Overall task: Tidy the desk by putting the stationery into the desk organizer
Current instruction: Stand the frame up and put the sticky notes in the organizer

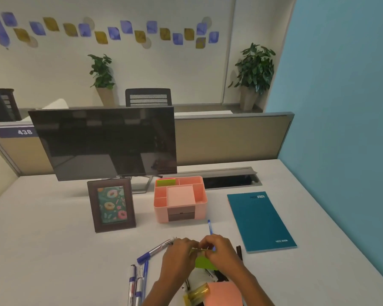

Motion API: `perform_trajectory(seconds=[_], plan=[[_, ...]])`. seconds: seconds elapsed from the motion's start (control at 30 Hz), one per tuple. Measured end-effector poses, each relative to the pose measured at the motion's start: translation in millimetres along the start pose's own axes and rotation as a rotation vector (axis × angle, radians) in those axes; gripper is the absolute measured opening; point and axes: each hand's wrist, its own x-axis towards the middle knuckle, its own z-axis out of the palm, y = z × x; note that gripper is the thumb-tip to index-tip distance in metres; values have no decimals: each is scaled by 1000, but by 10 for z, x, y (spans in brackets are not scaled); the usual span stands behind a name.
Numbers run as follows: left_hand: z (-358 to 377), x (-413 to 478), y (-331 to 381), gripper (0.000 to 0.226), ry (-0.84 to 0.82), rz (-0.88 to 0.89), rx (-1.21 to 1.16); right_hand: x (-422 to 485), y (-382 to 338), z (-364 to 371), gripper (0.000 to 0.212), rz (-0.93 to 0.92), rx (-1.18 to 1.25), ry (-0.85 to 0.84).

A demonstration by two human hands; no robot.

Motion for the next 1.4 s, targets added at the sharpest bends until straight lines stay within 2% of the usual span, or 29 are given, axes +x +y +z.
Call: perform_trajectory(seconds=[0.13,0.27,0.37,0.47,0.6,0.83,0.93,1.1,1.4], plan=[[-68,41,-4,17,118,-176,-160,57,-91,-71,23,-2,112,111],[-206,102,-75,7,205,-407,-565,154,-121,-151,21,34,293,237],[-282,170,-186,3,201,-555,-855,236,-147,-125,21,71,449,233],[-351,253,-221,11,184,-590,-1054,343,-228,-39,21,111,607,196],[-478,361,-237,8,191,-569,-1152,545,-422,7,24,143,728,227],[-836,802,-525,12,339,-386,-943,1167,-828,-74,11,81,657,257],[-977,1102,-682,11,405,-343,-731,1508,-958,-105,9,32,564,294],[-1160,1545,-827,7,442,-427,-471,2029,-1063,-126,8,-35,475,322],[-1095,1952,-949,10,459,-364,-422,2550,-979,-105,19,-16,336,341]])
